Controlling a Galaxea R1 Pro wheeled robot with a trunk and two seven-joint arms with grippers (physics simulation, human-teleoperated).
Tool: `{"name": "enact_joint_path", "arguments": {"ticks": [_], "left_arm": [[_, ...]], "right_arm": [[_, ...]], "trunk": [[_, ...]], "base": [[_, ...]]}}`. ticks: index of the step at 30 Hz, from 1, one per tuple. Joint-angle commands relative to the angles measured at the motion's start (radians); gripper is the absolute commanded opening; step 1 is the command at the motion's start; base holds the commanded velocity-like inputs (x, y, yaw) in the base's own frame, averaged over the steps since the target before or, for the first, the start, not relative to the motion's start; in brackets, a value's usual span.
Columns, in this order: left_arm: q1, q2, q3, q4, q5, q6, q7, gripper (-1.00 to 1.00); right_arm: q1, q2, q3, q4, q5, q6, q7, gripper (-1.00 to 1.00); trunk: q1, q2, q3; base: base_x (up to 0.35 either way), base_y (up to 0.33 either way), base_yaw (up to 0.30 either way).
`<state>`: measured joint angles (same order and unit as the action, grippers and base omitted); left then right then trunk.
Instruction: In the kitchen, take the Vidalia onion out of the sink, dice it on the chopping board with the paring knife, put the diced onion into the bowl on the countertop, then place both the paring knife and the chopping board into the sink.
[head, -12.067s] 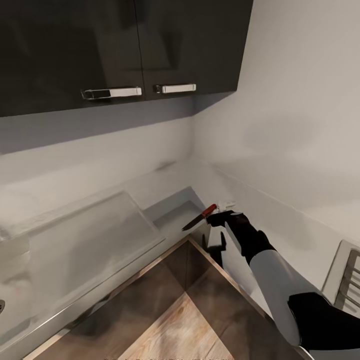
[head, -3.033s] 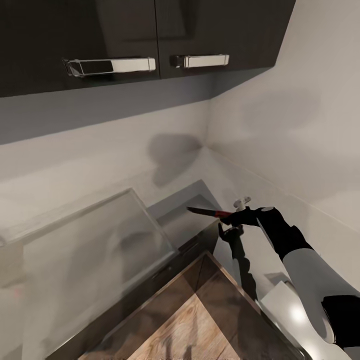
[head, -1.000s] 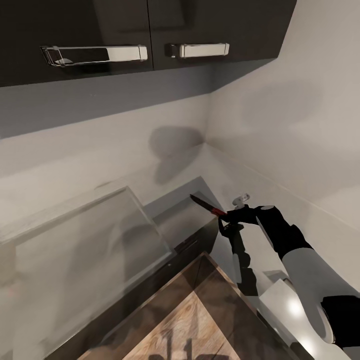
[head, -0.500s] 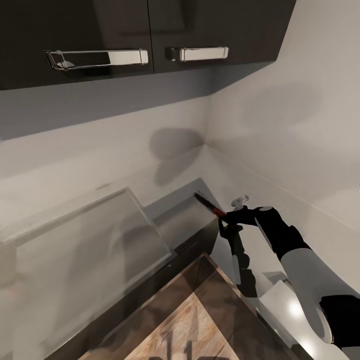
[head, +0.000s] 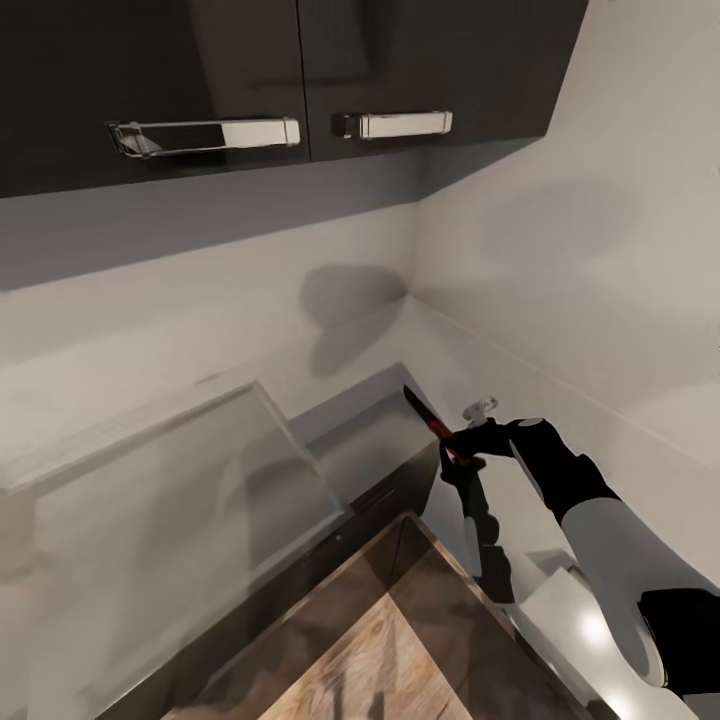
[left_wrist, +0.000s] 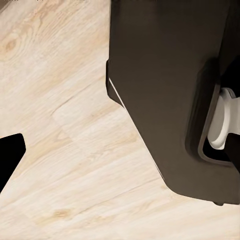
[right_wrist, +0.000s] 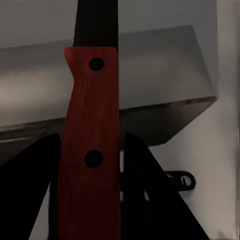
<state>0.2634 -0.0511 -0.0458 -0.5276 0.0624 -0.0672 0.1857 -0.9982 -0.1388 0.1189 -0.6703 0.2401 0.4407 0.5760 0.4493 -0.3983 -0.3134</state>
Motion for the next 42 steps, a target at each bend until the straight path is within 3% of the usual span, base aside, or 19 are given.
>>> {"name": "enact_joint_path", "arguments": {"ticks": [1,32,42], "left_arm": [[0.0,0.0,-0.005,-0.002,0.007,-0.002,0.006,1.0],[0.0,-0.001,-0.005,0.0,0.008,-0.002,0.006,1.0],[0.0,-0.001,-0.005,0.006,0.008,-0.002,0.006,1.0]], "right_arm": [[0.0,-0.001,0.002,-0.002,0.013,0.003,0.005,-1.0],[0.0,-0.001,0.001,-0.005,0.013,0.003,0.005,-1.0],[0.0,-0.001,0.001,-0.006,0.013,0.003,0.005,-1.0]], "trunk": [[0.001,-0.002,0.0],[0.001,-0.002,0.049],[0.001,-0.002,0.052]], "base": [[0.0,0.0,0.0],[-0.195,0.155,0.0],[-0.259,0.186,0.0]]}}
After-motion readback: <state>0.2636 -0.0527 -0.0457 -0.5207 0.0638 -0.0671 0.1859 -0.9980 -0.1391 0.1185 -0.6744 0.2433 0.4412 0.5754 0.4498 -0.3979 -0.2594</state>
